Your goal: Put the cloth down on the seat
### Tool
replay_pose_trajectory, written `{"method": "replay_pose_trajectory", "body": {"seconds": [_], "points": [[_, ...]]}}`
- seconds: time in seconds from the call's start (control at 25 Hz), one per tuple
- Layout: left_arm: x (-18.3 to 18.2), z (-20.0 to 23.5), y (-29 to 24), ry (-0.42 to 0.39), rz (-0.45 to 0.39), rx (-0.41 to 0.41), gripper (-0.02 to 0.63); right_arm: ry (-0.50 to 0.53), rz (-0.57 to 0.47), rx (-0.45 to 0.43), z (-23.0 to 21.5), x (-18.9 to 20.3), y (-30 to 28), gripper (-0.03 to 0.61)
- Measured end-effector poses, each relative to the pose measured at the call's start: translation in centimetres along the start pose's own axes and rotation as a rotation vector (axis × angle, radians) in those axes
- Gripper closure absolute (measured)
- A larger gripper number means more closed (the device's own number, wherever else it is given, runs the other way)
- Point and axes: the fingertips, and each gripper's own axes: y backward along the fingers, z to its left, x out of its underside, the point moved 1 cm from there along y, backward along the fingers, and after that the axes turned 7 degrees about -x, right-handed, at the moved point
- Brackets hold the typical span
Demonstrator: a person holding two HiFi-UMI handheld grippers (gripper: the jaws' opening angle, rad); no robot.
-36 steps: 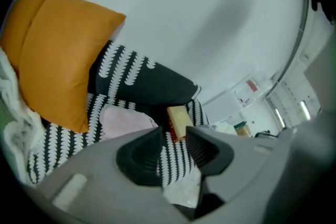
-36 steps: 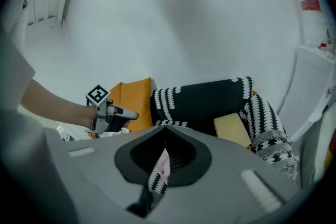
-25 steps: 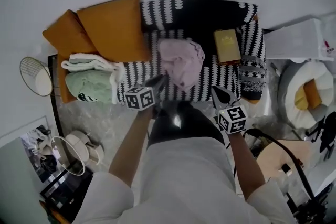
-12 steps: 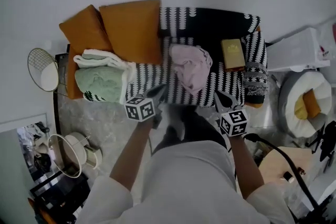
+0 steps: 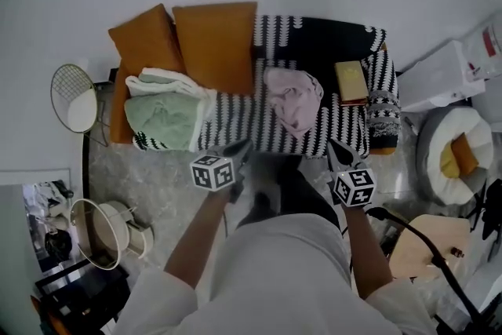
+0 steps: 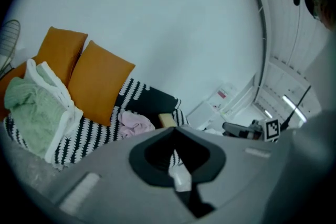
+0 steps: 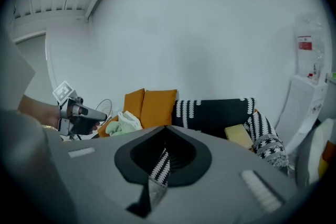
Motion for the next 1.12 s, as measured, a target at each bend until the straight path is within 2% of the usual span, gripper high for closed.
{"method": "replay_pose_trajectory", "body": {"seconds": [0.36,0.6,0.8,1.12], "points": [[3.2,-3.8,9.0,-0.013,-0.036,0.124,0.613,-0.011,-0.073,0.051,6.5,1.2,7.2,0.575],[4.4,-8.0,12.5,-0.065,-0.035,0.174,0.614,-0.046,-0.118,0.059,9.1,1.4,12.4,0.575],[5.5,-10.4,13.7,-0.062,-0.054,0.17,0.614,-0.035,-0.141,0.051,9.2,1.4,15.2,0.575],[6.6,-15.2,13.6,-0.066,-0.119,0.148,0.612,0.013,-0.14,0.003,5.8,1.2,19.9,0.575]]}}
